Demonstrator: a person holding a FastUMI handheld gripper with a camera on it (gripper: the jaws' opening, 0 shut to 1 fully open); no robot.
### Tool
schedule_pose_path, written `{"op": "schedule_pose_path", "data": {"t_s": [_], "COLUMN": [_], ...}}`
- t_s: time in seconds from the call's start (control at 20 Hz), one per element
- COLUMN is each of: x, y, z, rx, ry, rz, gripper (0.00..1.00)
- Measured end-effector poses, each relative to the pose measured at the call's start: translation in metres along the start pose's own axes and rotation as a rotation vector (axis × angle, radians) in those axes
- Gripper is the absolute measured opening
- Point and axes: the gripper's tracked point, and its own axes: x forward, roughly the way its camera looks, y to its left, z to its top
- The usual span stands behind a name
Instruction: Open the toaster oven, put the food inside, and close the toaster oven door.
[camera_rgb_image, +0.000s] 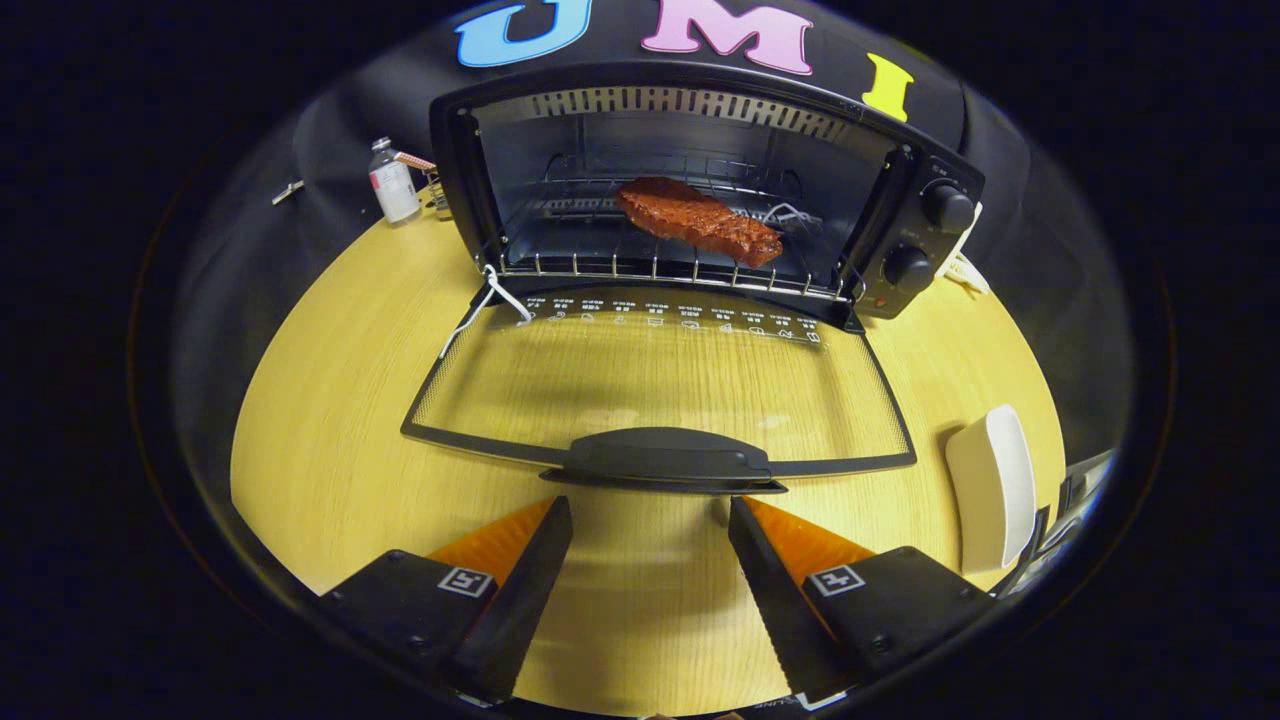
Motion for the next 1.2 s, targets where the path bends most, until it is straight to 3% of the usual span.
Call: {"op": "schedule_pose_path", "data": {"t_s": [0.15,0.4,0.6,1.2], "x": [0.000,-0.008,-0.020,-0.069], "y": [0.001,0.000,0.001,-0.001], "z": [0.002,0.004,0.011,0.089], "rx": [0.021,-0.064,-0.012,-0.051], "ry": [-0.001,-0.024,-0.038,-0.244], "rz": [-0.006,-0.023,0.013,0.048], "gripper": [0.97,0.98,0.98,0.98]}}
